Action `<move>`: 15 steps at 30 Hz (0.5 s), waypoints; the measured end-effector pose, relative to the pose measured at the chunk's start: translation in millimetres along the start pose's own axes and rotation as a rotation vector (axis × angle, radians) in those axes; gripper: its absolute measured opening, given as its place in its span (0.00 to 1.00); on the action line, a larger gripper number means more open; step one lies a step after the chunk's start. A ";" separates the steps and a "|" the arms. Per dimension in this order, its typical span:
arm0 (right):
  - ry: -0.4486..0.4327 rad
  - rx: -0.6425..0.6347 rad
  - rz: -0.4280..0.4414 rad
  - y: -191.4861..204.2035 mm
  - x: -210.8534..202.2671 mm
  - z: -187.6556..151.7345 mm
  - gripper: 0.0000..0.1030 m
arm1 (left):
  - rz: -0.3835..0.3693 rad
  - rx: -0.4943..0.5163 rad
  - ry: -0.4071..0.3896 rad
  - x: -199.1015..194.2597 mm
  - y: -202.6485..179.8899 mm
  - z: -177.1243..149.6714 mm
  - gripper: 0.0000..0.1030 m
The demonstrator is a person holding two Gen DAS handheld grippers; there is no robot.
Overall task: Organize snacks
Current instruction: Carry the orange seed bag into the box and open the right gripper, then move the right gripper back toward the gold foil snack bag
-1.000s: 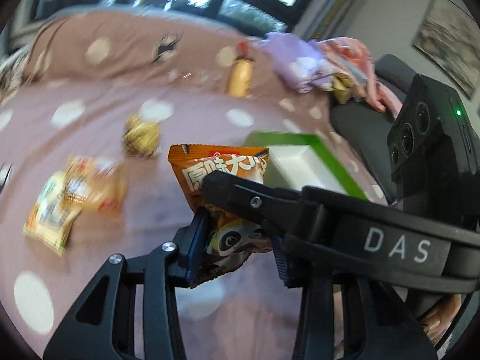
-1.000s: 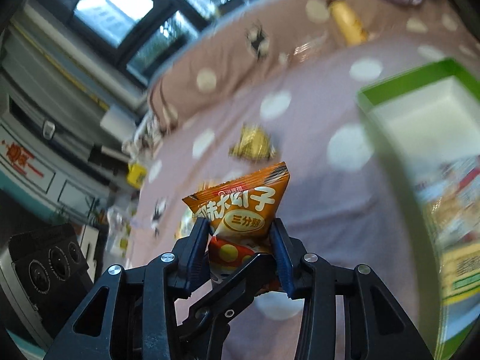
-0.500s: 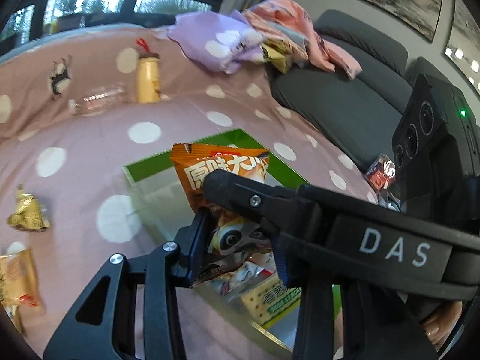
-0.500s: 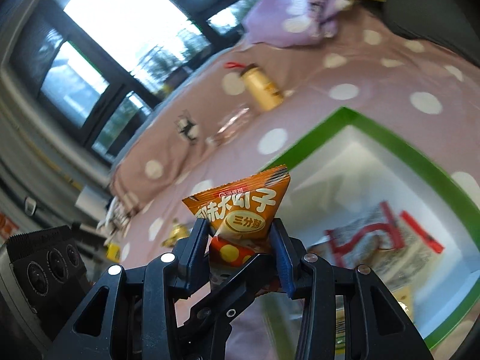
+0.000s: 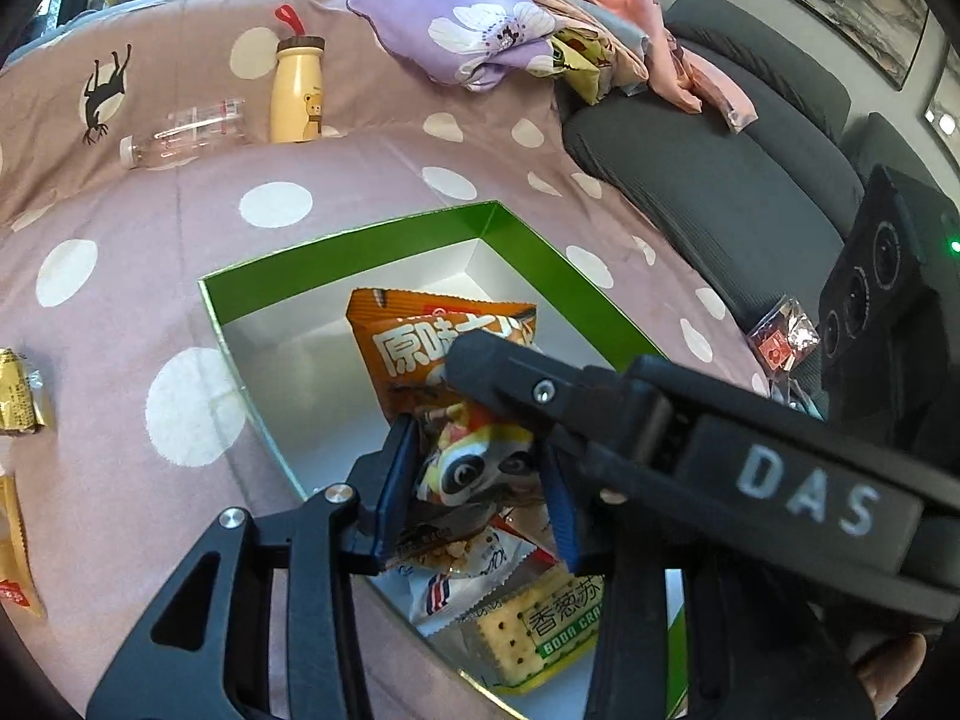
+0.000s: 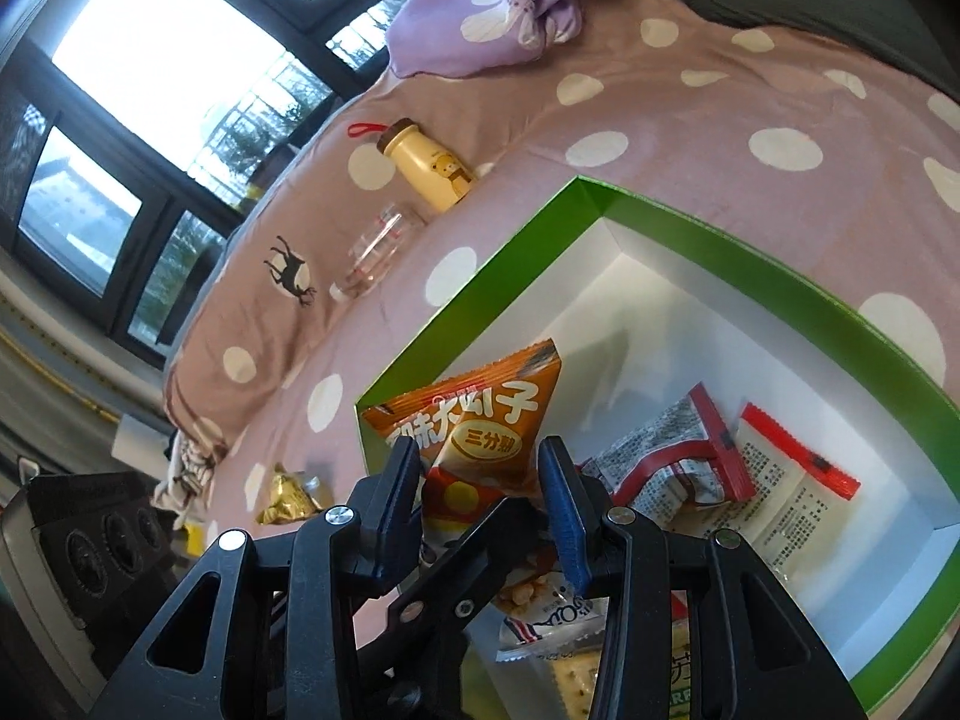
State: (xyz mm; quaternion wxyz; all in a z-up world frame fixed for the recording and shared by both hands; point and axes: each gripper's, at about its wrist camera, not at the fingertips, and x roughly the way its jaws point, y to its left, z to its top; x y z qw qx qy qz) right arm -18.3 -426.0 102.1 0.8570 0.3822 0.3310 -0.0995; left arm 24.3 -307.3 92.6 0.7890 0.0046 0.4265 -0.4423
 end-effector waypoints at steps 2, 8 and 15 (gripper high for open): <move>-0.018 0.000 -0.027 1.3 -2.3 0.0 0.44 | 0.016 0.004 -0.011 -6.5 1.7 -1.1 0.53; -0.055 0.007 -0.034 2.0 -12.6 -1.5 0.53 | 0.063 -0.023 -0.071 -45.0 17.7 -10.2 0.74; -0.088 -0.053 -0.046 20.3 -18.8 -8.1 0.64 | 0.152 -0.084 -0.148 -103.5 48.5 -34.0 0.87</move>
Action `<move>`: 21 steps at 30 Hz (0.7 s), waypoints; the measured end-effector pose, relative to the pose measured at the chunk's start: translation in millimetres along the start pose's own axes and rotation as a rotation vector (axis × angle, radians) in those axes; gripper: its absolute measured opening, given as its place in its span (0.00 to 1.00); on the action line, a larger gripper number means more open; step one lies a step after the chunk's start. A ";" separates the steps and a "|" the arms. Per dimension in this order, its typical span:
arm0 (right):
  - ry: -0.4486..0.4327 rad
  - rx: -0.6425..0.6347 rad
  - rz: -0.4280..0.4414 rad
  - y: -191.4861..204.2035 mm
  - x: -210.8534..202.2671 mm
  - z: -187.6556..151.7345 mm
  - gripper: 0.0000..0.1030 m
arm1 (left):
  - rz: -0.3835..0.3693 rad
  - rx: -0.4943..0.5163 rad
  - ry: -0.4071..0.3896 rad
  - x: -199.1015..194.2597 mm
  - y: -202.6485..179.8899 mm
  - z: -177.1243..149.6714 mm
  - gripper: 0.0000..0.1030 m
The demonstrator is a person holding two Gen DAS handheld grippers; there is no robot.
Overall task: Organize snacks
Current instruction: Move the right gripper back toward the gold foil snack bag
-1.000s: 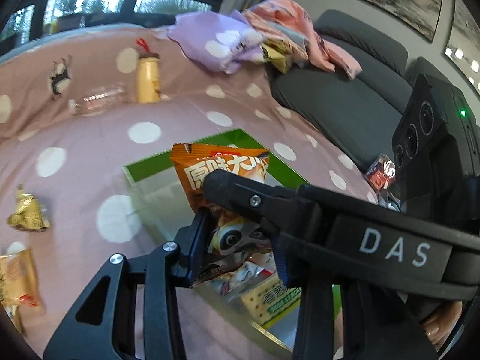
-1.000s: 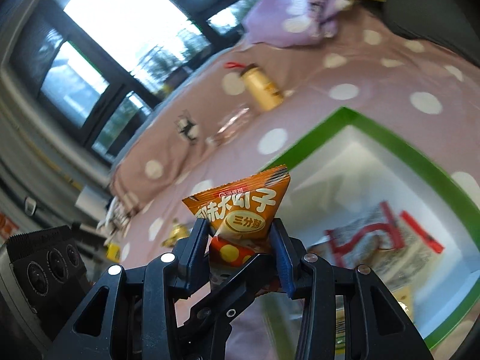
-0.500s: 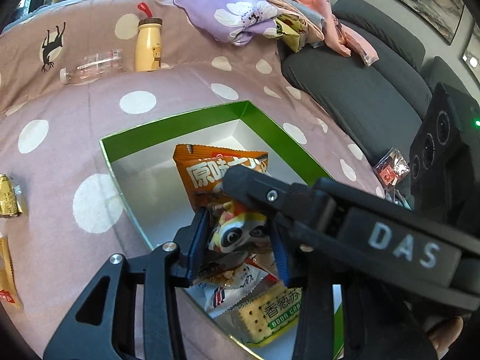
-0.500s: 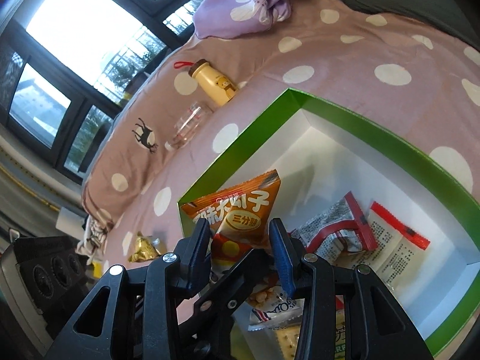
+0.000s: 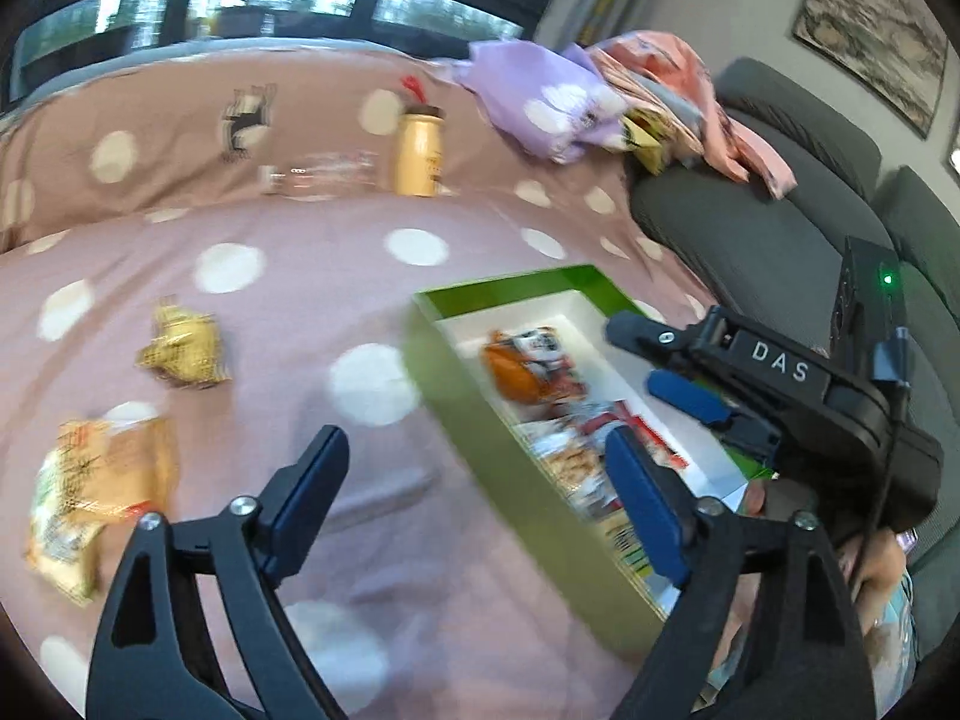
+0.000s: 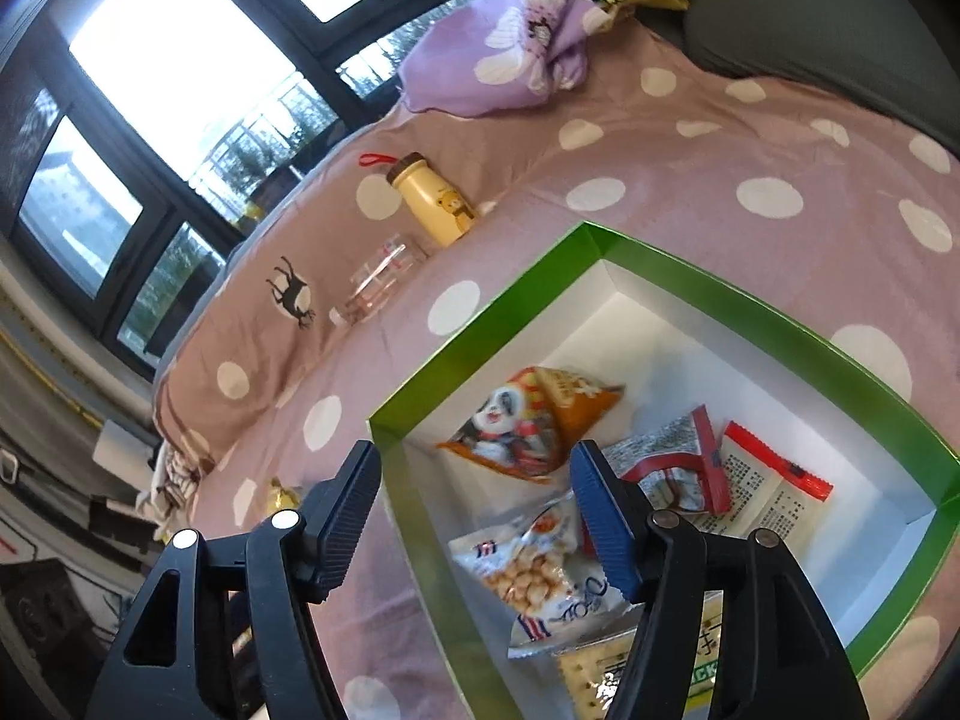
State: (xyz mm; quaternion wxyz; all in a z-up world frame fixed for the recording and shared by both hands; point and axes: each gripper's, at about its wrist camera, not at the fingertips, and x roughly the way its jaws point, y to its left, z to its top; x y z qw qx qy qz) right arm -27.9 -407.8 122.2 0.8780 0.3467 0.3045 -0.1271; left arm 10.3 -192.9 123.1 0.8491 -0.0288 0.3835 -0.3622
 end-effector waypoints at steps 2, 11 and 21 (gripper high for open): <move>0.004 -0.034 -0.004 10.3 0.5 -4.3 0.64 | 0.036 -0.027 -0.025 -19.4 17.1 -9.2 0.91; 0.026 -0.224 0.009 64.3 8.6 -37.0 0.87 | 0.279 -0.161 -0.056 -81.2 92.3 -52.6 0.99; 0.168 -0.337 0.107 122.4 44.6 -74.8 0.87 | 0.457 -0.416 -0.060 -104.0 178.7 -77.4 0.99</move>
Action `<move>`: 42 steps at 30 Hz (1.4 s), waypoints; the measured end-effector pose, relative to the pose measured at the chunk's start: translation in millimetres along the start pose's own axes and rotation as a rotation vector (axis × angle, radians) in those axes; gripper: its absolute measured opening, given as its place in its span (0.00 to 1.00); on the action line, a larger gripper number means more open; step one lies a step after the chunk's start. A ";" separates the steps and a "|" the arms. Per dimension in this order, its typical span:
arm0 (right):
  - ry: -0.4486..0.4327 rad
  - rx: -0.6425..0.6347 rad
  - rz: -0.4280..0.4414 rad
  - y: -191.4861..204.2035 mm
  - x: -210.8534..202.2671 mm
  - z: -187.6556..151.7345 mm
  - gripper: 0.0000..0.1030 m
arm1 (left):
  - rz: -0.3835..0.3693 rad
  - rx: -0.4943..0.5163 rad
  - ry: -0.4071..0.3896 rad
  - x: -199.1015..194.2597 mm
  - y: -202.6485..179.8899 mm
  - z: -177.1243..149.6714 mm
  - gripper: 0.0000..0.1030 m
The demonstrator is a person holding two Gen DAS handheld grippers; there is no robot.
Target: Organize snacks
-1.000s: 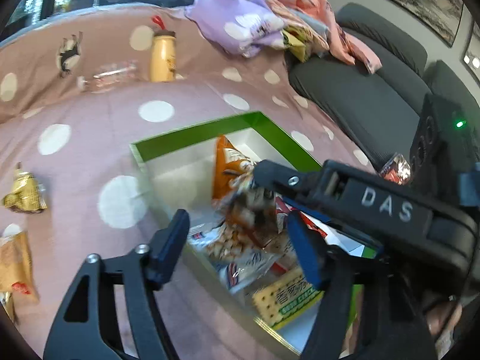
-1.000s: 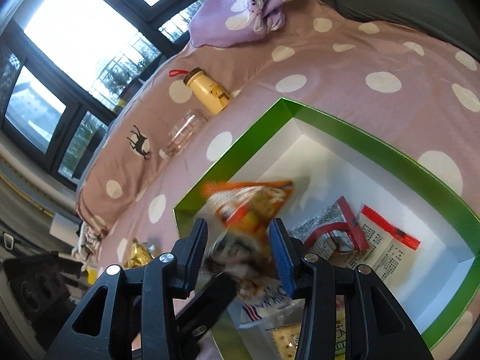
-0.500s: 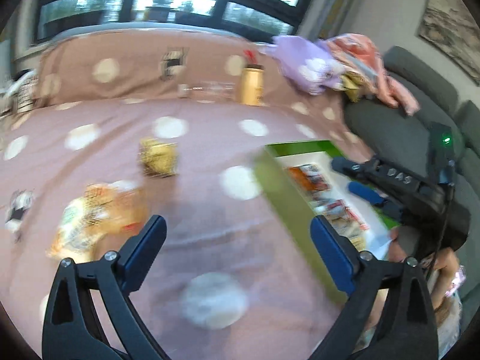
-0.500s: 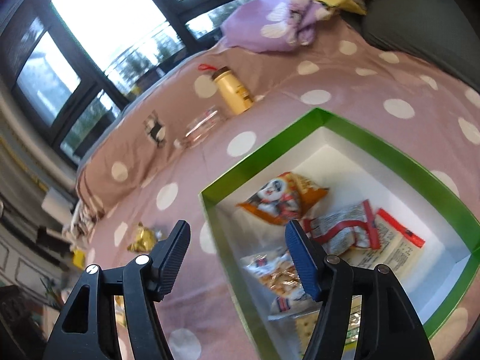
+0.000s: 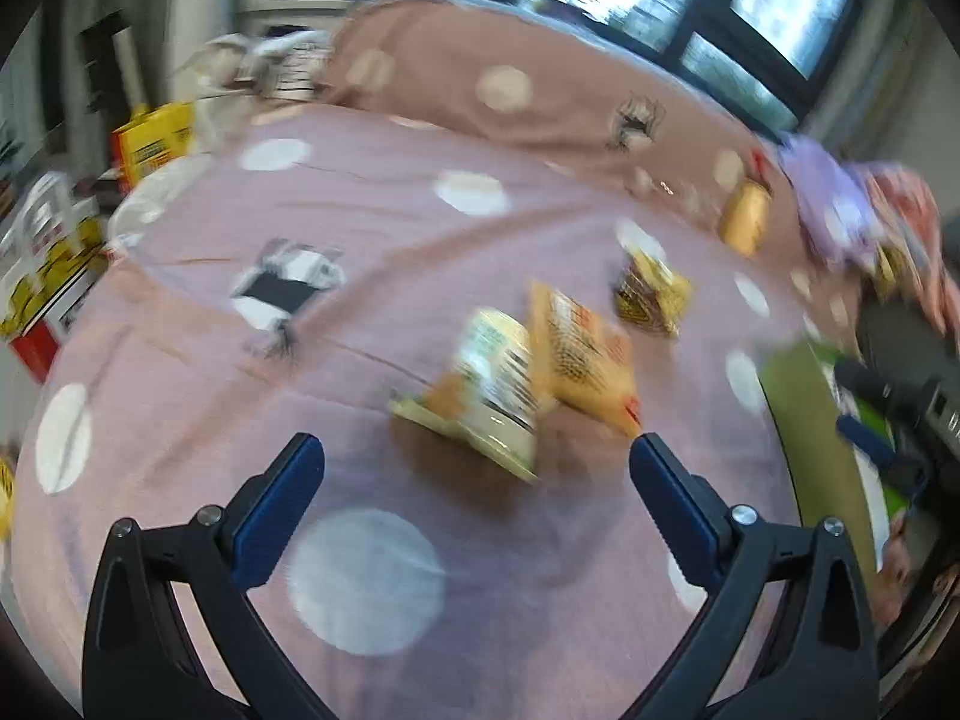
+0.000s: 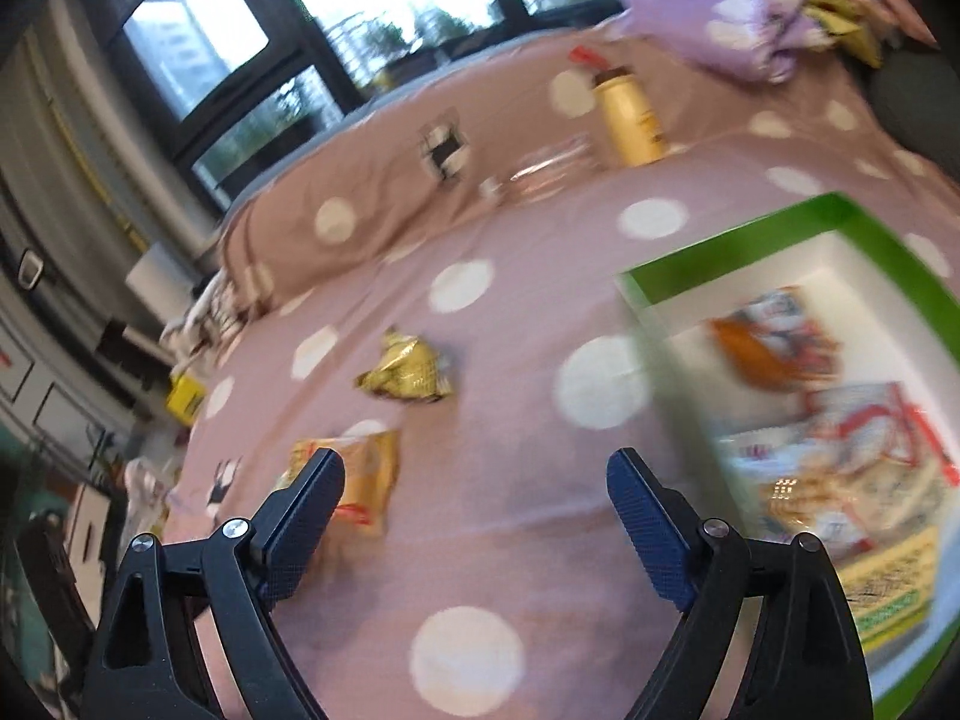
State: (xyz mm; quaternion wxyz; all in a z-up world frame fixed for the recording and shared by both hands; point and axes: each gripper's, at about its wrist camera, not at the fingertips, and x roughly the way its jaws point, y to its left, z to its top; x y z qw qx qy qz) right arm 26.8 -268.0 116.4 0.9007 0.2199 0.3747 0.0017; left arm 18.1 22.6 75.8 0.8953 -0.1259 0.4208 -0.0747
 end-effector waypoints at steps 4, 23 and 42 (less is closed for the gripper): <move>0.041 -0.026 -0.025 25.1 39.0 17.8 0.87 | -0.020 -0.052 0.040 1.9 15.3 5.6 0.99; 0.151 -0.024 -0.071 40.0 155.1 39.7 0.52 | 0.014 0.007 0.078 9.3 11.6 3.0 0.99; 0.367 -0.107 -0.075 47.3 55.7 -70.6 0.53 | -0.025 0.009 0.119 11.5 -3.4 -7.9 0.97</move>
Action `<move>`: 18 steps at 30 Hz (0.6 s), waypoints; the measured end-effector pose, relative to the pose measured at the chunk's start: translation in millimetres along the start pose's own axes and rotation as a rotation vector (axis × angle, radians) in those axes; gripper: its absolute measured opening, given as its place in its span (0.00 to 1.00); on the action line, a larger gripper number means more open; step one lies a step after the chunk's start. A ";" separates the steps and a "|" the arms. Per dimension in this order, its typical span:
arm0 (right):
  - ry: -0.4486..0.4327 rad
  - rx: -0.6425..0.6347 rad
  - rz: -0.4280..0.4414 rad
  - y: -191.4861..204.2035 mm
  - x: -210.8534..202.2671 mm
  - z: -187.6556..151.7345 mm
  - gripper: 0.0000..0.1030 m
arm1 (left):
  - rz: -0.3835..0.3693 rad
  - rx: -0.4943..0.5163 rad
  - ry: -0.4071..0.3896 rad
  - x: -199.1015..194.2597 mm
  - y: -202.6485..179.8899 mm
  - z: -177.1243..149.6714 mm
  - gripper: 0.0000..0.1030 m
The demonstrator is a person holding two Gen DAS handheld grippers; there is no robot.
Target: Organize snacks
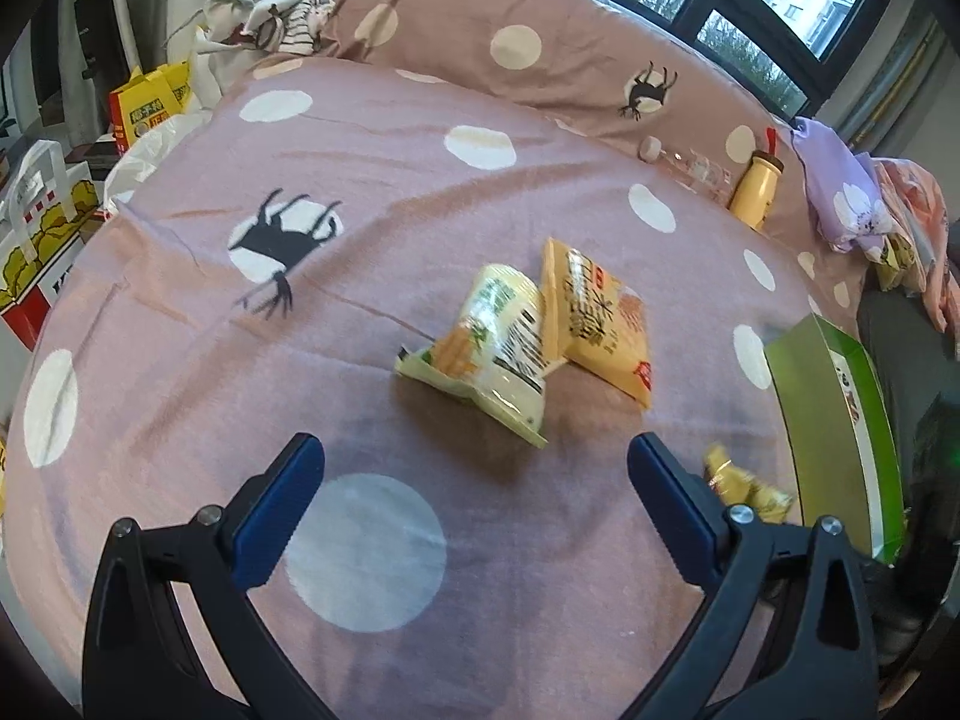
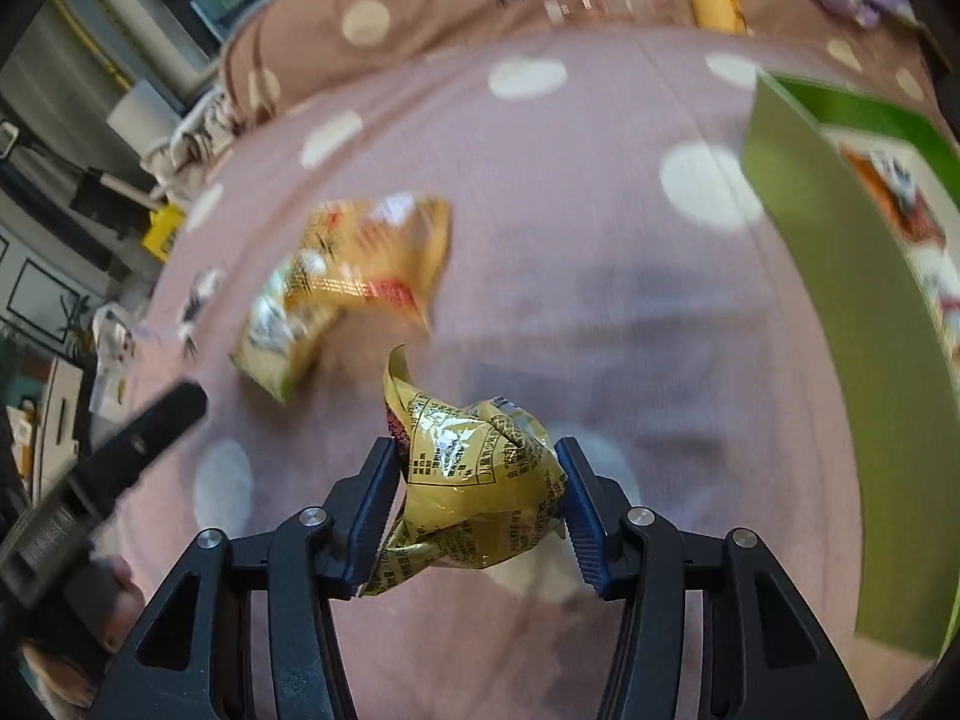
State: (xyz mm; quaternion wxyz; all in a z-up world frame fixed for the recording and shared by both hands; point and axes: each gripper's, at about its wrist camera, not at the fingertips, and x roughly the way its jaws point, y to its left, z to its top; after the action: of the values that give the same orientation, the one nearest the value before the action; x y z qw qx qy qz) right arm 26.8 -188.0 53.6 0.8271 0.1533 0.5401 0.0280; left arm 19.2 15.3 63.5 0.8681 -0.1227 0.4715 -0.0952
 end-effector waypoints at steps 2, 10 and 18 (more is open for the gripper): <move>0.020 0.007 0.016 -2.0 1.5 -4.1 0.57 | -0.015 0.010 0.006 -0.8 -4.3 -2.8 0.95; -0.150 0.114 0.167 -28.5 -45.9 -9.8 0.69 | -0.201 0.095 0.004 -11.6 -33.3 -15.7 0.93; -0.110 0.196 0.268 -44.9 -40.0 -10.8 0.69 | -0.347 0.213 0.099 3.7 -81.2 -44.3 0.87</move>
State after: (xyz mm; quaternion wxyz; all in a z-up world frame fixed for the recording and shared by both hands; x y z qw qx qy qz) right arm -4.9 -236.7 72.3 0.8253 0.3049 0.4691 0.0768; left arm -20.1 -68.4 61.8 0.8226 -0.1048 0.4725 -0.2985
